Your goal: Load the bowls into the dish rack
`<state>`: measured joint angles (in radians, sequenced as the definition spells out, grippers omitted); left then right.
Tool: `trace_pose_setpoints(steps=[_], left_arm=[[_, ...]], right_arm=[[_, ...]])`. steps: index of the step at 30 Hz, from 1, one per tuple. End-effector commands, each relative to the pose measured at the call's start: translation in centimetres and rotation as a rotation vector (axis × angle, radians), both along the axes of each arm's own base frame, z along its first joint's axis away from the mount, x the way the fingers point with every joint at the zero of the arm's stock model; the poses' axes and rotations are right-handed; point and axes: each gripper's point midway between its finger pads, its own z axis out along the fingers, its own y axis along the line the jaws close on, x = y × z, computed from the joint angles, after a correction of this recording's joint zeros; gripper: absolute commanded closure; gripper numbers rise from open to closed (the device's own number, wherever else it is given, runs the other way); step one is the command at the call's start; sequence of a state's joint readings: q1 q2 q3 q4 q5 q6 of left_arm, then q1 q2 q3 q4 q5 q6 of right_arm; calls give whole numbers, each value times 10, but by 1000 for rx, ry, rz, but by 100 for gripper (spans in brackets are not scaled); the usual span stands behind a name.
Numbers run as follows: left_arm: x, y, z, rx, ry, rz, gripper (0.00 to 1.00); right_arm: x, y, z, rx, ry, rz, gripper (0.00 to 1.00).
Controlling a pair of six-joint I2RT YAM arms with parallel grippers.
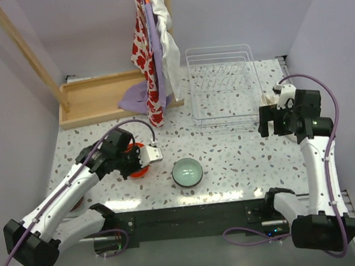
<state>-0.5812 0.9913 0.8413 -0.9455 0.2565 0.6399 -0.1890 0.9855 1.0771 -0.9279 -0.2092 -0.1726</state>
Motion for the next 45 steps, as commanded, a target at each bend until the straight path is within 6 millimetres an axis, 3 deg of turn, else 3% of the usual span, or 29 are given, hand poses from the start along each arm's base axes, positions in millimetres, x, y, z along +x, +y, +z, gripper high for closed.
trace_pose_setpoints(steps=[1, 2, 10, 13, 17, 21, 22, 24, 25, 30, 34, 35, 36, 37, 38, 39, 41, 43, 44, 45], left_arm=[[12, -25, 54, -104, -67, -58, 100], [13, -31, 64, -125, -80, -74, 100], [-10, -69, 70, -157, -35, -264, 100], [-14, -100, 79, -182, -53, -366, 100], [-7, -164, 101, -251, -114, -510, 100], [29, -220, 120, -359, -230, -569, 100], [35, -231, 122, -382, -249, -583, 100], [50, -258, 123, -425, -276, -609, 100], [55, -268, 123, -442, -271, -612, 100], [97, -339, 145, -612, -229, -516, 100], [130, -359, 161, -759, -251, -418, 100], [142, -357, 158, -797, -206, -357, 100], [154, -360, 176, -881, -259, -347, 100], [163, -359, 177, -915, -253, -316, 100], [174, -353, 164, -935, -217, -292, 100], [178, -353, 181, -1039, -201, -281, 100], [191, -348, 171, -1110, -119, -249, 100], [200, -353, 190, -1191, -47, -223, 100], [209, -361, 165, -1183, 55, -180, 100], [213, -365, 163, -1200, 86, -176, 100]], right_arm=[[12, 2, 31, 14, -92, -8, 2], [15, 1, 38, 11, -119, -17, 2], [37, 2, 70, 91, -206, -100, 2], [52, 5, 78, 138, -213, -115, 3], [79, 0, 78, 157, -196, -135, 4], [97, -18, 82, 81, -168, -168, 4], [102, -22, 95, 57, -196, -161, 4], [110, -28, 91, 45, -168, -176, 4], [114, -28, 99, 46, -183, -180, 4], [131, -25, 94, 116, -165, -216, 7], [143, -21, 82, 166, -138, -228, 14], [146, -19, 77, 178, -128, -220, 18], [147, -18, 75, 182, -122, -217, 21], [150, -18, 65, 186, -98, -217, 23], [152, -18, 62, 186, -94, -211, 25], [153, -16, 59, 193, -86, -199, 28], [158, -15, 47, 201, -56, -190, 30], [165, -14, 39, 216, -35, -178, 32], [167, -13, 35, 221, -24, -175, 32], [169, -11, 33, 230, -20, -166, 32]])
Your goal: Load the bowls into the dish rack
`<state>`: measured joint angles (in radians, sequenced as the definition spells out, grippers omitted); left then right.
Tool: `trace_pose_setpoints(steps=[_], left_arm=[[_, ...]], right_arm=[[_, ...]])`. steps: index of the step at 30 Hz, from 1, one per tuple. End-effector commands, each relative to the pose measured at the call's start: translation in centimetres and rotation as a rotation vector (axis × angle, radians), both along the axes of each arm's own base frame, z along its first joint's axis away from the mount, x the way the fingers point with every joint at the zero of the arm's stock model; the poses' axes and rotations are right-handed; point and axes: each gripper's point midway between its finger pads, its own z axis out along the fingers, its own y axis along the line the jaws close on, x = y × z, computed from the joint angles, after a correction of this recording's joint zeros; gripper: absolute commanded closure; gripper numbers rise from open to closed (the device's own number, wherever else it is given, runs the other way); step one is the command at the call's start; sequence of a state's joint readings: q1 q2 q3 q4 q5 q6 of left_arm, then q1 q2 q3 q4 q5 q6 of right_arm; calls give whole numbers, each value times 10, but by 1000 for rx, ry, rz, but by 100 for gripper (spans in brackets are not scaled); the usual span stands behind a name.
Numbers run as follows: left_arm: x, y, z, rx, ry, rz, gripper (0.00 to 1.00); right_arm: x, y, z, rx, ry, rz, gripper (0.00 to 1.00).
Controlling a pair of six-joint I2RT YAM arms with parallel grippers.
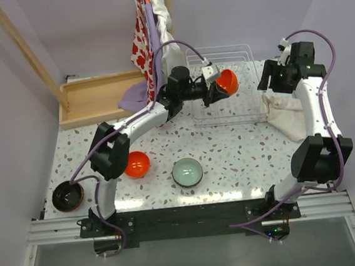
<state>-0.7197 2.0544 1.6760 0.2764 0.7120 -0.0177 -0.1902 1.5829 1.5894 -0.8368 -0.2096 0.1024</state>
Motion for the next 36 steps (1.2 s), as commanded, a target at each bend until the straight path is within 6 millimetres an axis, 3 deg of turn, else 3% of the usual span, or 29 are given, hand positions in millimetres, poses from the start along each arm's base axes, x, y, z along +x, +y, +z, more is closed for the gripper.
trace_pose_setpoints(steps=[1, 2, 4, 11, 19, 36], left_arm=[[14, -25, 44, -240, 134, -94, 100], [20, -32, 22, -235, 219, -92, 100], [25, -41, 25, -279, 234, -81, 100], [22, -66, -12, -318, 364, -49, 100], [41, -66, -52, -294, 581, 108, 100], [74, -54, -121, -235, 788, 314, 100]], right_arm=[[18, 7, 6, 44, -42, 38, 32], [21, 8, 0, 50, -28, 44, 33], [26, 9, -4, 55, -23, 57, 34], [44, 9, -23, 85, -2, 67, 38], [57, 6, -47, 77, 45, 38, 52], [70, 34, -73, 25, 86, 111, 53]])
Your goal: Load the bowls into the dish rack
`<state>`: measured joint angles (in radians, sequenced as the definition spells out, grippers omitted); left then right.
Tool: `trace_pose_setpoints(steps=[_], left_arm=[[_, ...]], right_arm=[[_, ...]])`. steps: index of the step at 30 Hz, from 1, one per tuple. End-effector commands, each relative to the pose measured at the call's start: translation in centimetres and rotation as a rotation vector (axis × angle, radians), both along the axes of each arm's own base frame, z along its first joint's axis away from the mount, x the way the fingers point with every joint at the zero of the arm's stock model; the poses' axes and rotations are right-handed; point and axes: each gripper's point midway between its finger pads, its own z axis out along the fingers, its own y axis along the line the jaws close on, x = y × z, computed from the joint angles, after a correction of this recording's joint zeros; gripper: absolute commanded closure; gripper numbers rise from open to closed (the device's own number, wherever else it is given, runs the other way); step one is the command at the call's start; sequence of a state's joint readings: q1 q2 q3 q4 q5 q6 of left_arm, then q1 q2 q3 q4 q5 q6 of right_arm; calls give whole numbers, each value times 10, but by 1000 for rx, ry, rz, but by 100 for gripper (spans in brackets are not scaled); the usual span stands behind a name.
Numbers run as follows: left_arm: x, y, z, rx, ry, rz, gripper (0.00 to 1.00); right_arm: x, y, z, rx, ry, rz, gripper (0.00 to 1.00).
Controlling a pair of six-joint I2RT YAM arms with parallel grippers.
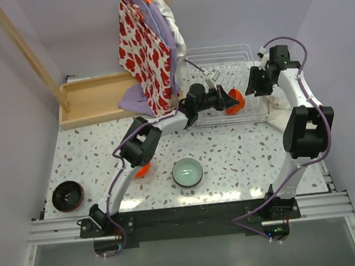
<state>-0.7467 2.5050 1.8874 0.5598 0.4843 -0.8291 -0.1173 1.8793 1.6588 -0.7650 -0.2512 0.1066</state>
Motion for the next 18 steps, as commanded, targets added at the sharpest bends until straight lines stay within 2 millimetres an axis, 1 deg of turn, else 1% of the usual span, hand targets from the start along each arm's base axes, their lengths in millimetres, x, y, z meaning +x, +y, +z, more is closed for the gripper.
trace_pose_setpoints(steps=[1, 2, 3, 5, 6, 8, 9, 11, 12, 14, 15, 18], left_arm=[[22, 11, -10, -7, 60, 77, 100], [23, 13, -12, -5, 66, 79, 100], [26, 17, -18, 4, 76, 86, 100], [28, 25, -22, 11, 103, 93, 100], [31, 34, -31, 24, 122, 103, 100], [31, 43, -31, 25, 131, 95, 100], [30, 52, -40, 38, 150, 91, 100], [30, 60, -37, 34, 146, 83, 100], [29, 66, -43, 43, 153, 83, 96], [28, 72, -35, 32, 143, 73, 86], [27, 78, -38, 34, 148, 75, 79], [24, 83, -22, 18, 105, 54, 69]], right_arm=[[19, 6, 11, -31, -60, 22, 52], [20, 10, 10, -36, -60, 31, 52], [20, 11, 8, -41, -56, 37, 52], [21, 16, 8, -49, -55, 49, 52], [21, 17, 8, -53, -55, 54, 51], [21, 19, 9, -60, -57, 61, 51], [22, 19, 9, -65, -59, 61, 51], [22, 21, 9, -70, -57, 66, 50], [23, 20, 9, -75, -60, 62, 50], [22, 20, 12, -84, -67, 67, 50], [23, 19, 14, -88, -71, 66, 50], [21, 19, 16, -100, -75, 70, 49]])
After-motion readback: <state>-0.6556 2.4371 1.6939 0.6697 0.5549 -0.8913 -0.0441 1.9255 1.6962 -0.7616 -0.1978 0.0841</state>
